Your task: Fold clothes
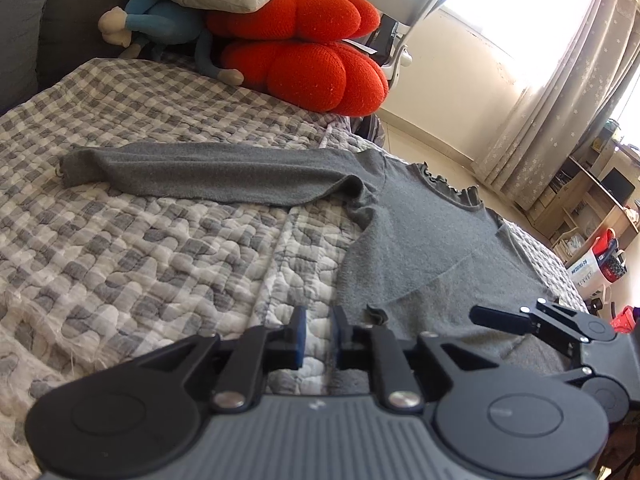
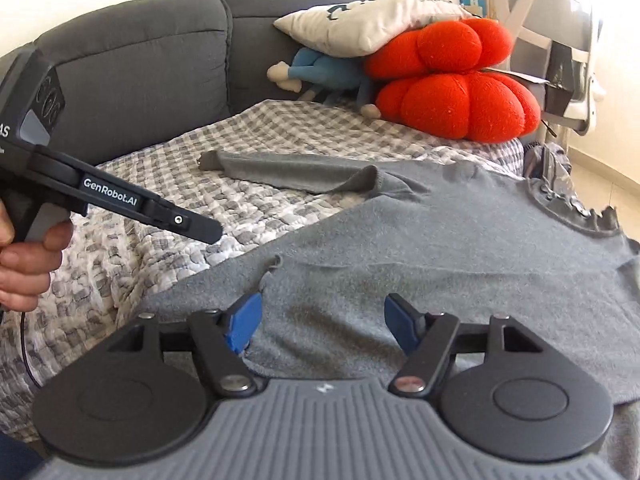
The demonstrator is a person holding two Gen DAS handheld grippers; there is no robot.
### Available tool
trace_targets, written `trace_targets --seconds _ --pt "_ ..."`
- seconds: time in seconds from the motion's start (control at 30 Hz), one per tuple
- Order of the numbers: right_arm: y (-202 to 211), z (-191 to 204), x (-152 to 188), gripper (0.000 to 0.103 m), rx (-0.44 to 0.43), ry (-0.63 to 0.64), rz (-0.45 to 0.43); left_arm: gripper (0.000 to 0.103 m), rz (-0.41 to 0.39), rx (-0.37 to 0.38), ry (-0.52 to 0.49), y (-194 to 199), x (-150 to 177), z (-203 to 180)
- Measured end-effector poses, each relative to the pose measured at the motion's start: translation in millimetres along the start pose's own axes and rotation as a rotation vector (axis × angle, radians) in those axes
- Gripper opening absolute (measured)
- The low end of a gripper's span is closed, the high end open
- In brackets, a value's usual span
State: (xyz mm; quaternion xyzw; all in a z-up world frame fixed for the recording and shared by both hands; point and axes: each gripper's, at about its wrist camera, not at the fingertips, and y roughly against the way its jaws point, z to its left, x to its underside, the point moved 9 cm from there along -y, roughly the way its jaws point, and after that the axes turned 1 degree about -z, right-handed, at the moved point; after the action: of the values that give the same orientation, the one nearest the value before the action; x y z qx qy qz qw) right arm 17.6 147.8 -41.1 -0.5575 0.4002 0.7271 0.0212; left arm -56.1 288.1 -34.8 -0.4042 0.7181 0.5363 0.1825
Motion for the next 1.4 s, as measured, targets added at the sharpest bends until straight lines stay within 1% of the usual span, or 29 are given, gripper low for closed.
trace_targets --seconds 0.03,0.1,0.13,0.2,0.23,0.3,0.33,0.37,0.4,0.43,0.47,0.5,0.53,0.6,0.67,0.7,0.8,0.87,0.93,1.0,1.03,1.07,1.13,1.17,1.2,1.23,1.27,1.33,1.4 --pt "-2.8 -4.9 7.2 0.072 0.003 -0.027 0.036 0.016 0.000 -0.007 0.007 0.2 -1.2 4.0" --pt "-4.0 -5.9 19.0 0.072 -0.004 -0.020 0.036 0.017 -0.005 -0.018 0.025 0.2 -3.9 10.9" --pt "-2.5 -3.8 20.9 0.072 0.009 0.008 0.030 0.019 -0.007 -0.023 0.035 0.2 -5.1 14.1" --pt "2.4 -1.8 16.7 0.072 0.020 -0.006 0.024 0.026 -0.013 -0.038 0.047 0.2 -7.2 20.3" --pt "4.3 -2.2 14.1 0.072 0.014 -0.027 0.008 0.027 -0.016 -0.046 0.051 0.1 -8.2 23.3" --pt "3.2 0.4 14.6 0.072 -0.039 -0.075 0.000 0.029 -0.021 -0.061 0.063 0.2 -10.0 30.1" --pt "-0.7 3.8 18.6 0.074 -0.058 -0.079 0.020 0.031 -0.020 -0.073 0.079 -0.5 -11.2 36.0" --pt "-0.9 9.0 20.1 0.075 -0.045 -0.041 0.010 0.036 -0.016 -0.086 0.104 -1.5 -12.4 44.1" --pt "1.2 14.4 20.2 0.075 -0.063 -0.012 0.013 0.042 -0.016 -0.097 0.134 -1.8 -14.3 52.7" --pt "3.3 19.8 20.3 0.074 -0.082 0.017 0.016 0.043 -0.022 -0.102 0.171 -1.1 -17.1 62.1" --pt "6.9 22.2 18.9 0.074 -0.119 0.004 0.008 0.044 -0.032 -0.111 0.207 0.5 -20.7 72.4" --pt "11.8 21.8 16.3 0.071 -0.151 -0.029 -0.006 0.044 -0.049 -0.123 0.243 3.4 -25.4 83.8" --pt "15.5 18.5 14.2 0.071 -0.140 -0.037 -0.016 0.044 -0.064 -0.137 0.272 5.8 -30.3 94.5" --pt "23.7 4.4 9.4 0.071 -0.050 -0.031 -0.050 0.047 -0.092 -0.166 0.313 9.7 -40.8 113.9" --pt "34.5 -18.8 7.5 0.073 0.030 -0.082 -0.081 0.051 -0.114 -0.197 0.361 10.1 -51.7 134.8" --pt "41.4 -30.6 7.8 0.073 0.047 -0.125 -0.099 0.053 -0.124 -0.212 0.388 9.1 -57.6 145.9" --pt "64.8 -64.7 12.5 0.077 0.099 -0.250 -0.155 0.053 -0.148 -0.252 0.452 0.0 -81.1 178.9" --pt "78.3 -80.7 21.0 0.078 0.126 -0.333 -0.182 0.053 -0.167 -0.269 0.485 -10.2 -100.0 199.3" --pt "90.3 -92.5 36.0 0.079 0.115 -0.442 -0.195 0.053 -0.170 -0.279 0.522 -24.2 -114.3 215.0" --pt "101.3 -98.1 46.1 0.079 0.123 -0.481 -0.213 0.053 -0.131 -0.301 0.521 -41.9 -121.0 222.1" --pt "107.7 -102.4 50.6 0.079 0.147 -0.497 -0.222 0.053 -0.105 -0.324 0.503 -50.9 -122.8 223.3" --pt "114.1 -106.7 55.2 0.079 0.172 -0.513 -0.231 0.053 -0.082 -0.354 0.472 -58.7 -124.3 223.6" --pt "121.1 -112.9 64.9 0.079 0.182 -0.568 -0.243 0.053 -0.073 -0.416 0.389 -66.3 -131.1 218.7" --pt "124.0 -115.9 70.5 0.079 0.184 -0.601 -0.247 0.049 -0.064 -0.427 0.359 -69.9 -133.2 215.0" --pt "124.9 -116.7 77.1 0.079 0.176 -0.628 -0.239 0.027 -0.053 -0.426 0.327 -74.1 -134.6 210.7" --pt "125.8 -117.4 83.8 0.079 0.169 -0.655 -0.231 0.012 -0.045 -0.428 0.303 -77.3 -135.1 207.0" --pt "129.3 -117.2 86.8 0.079 0.164 -0.662 -0.239 0.003 -0.040 -0.432 0.287 -79.1 -134.4 204.2" --pt "136.5 -116.6 92.7 0.079 0.156 -0.675 -0.255 0.003 -0.055 -0.454 0.225 -76.9 -134.9 196.0" --pt "143.3 -117.5 94.3 0.079 0.166 -0.691 -0.273 0.003 -0.084 -0.455 0.176 -70.0 -139.2 184.4"
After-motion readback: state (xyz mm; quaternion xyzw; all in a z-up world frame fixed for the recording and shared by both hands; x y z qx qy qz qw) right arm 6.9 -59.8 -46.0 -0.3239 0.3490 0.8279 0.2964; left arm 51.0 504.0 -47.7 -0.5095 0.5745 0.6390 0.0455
